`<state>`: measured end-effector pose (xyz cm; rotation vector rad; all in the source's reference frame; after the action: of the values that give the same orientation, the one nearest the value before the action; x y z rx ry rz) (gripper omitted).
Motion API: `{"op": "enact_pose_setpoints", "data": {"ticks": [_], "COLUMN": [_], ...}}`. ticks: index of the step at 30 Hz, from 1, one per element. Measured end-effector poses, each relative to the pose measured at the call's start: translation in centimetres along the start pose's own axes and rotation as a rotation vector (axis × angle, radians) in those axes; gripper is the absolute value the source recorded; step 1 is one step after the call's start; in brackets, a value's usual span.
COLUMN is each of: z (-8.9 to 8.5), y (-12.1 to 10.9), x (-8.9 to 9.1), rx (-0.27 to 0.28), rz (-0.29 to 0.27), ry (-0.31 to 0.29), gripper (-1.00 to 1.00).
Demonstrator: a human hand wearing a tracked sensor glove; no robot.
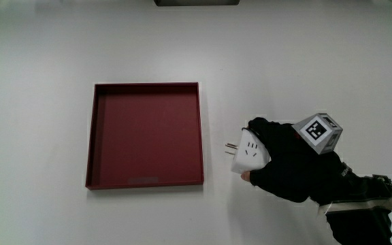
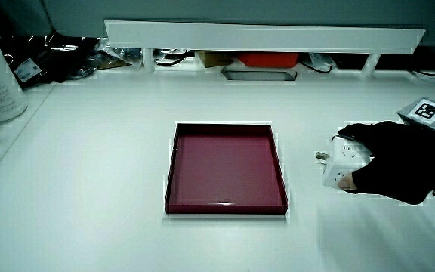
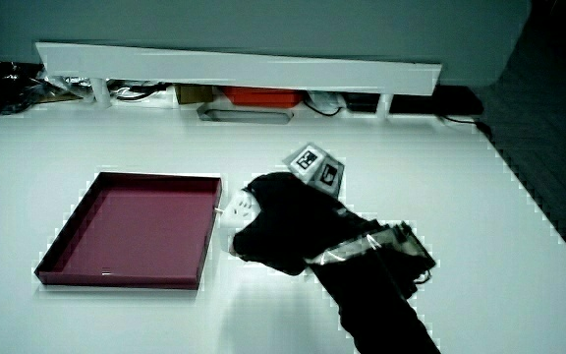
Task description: Place socket
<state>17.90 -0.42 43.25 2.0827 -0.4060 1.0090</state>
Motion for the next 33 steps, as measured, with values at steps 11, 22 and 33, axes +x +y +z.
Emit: {"op": "enact_pose_setpoints", "data": {"ticks": [11, 22, 33], "z": [-1.7, -3.5, -3.9], "y": [0.1, 0.5, 0.2], "x": [4.6, 7.0, 8.0], "rx": [-0.014, -0.022, 0.013], "rz": [-0.082, -0.186, -0.174], "ry": [0.007, -0.06, -0.047], "gripper": [0.0, 0.0, 0.0]}}
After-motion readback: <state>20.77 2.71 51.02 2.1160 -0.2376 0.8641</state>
